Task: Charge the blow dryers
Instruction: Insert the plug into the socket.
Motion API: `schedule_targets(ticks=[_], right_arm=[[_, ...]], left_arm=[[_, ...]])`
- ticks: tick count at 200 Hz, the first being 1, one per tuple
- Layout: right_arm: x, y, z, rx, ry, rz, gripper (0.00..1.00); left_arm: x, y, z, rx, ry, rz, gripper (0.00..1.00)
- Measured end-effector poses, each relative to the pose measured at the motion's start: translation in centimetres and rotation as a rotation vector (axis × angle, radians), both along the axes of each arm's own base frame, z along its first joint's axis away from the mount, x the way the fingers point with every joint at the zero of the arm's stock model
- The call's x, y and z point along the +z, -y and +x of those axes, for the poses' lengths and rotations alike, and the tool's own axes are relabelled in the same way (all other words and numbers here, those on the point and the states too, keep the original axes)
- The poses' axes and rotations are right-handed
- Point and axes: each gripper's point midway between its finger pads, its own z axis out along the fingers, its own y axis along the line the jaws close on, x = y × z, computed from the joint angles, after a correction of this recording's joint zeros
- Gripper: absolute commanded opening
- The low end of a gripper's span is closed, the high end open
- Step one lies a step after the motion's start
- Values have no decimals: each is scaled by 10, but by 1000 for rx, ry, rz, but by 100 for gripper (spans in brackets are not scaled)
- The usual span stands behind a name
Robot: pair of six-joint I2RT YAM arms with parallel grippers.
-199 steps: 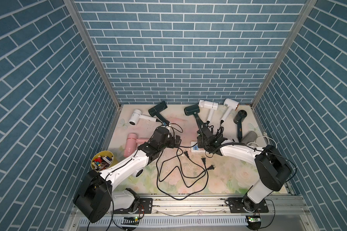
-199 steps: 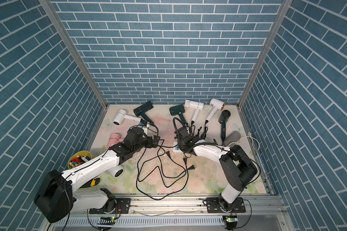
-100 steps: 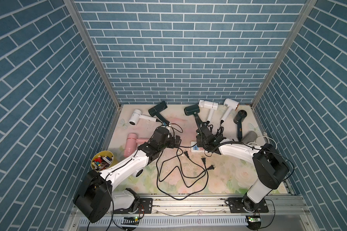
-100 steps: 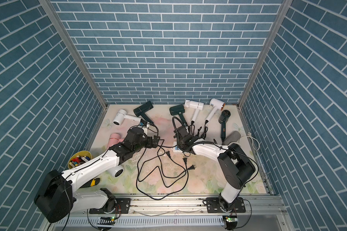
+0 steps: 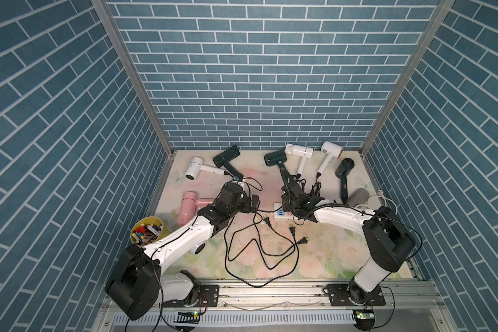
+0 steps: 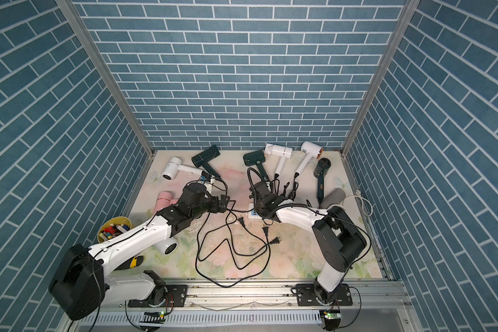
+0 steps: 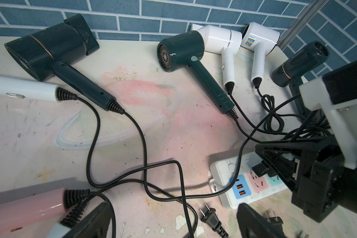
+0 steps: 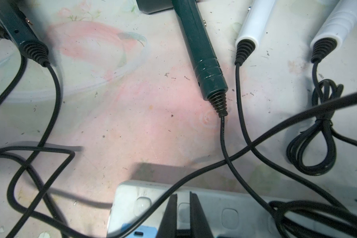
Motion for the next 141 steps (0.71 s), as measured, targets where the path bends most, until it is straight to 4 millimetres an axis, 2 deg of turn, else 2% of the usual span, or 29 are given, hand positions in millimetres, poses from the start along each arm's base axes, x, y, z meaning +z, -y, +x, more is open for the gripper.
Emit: schedule_targets(ticks=[41, 141], right_arm=[[-5, 5, -2, -10, 1, -16, 0], [-5, 0, -10, 14, 0, -11, 0]], left_arm=[[1, 1, 0, -3, 2, -4, 100], [0, 1, 0, -3, 3, -4, 99]])
